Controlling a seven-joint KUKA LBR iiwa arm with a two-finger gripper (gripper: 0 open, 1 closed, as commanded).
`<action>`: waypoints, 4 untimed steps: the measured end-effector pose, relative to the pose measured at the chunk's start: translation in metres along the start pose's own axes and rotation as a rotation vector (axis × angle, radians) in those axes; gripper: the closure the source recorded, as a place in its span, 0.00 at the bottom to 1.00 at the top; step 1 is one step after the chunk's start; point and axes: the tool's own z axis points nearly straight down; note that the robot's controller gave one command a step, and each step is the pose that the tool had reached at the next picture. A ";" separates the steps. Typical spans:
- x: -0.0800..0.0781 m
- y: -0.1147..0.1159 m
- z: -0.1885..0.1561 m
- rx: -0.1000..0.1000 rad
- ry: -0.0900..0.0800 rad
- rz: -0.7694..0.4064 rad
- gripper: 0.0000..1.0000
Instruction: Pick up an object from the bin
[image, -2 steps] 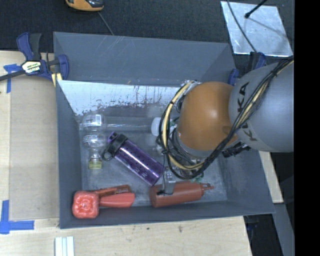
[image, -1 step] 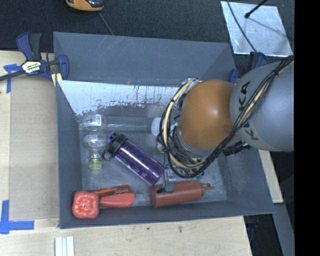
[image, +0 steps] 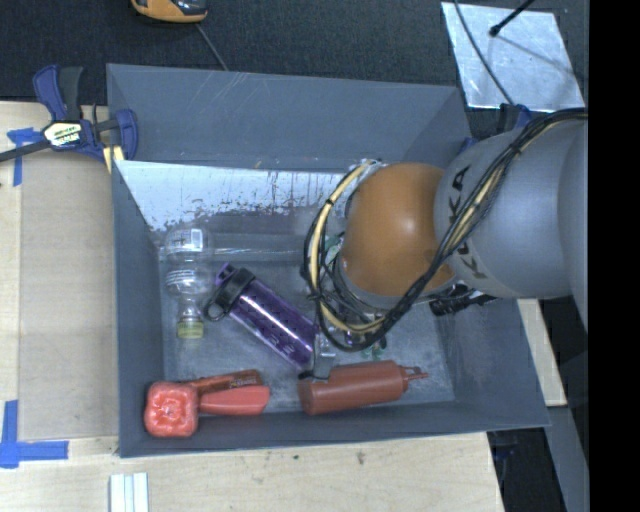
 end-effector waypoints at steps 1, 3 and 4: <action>-0.009 0.015 0.006 0.001 0.007 0.064 0.00; -0.025 0.036 0.055 0.000 0.001 0.086 0.00; -0.015 0.034 0.068 -0.003 -0.005 0.370 1.00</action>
Offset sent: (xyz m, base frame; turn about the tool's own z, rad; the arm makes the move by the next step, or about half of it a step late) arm 0.0041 0.0122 -0.0056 0.3481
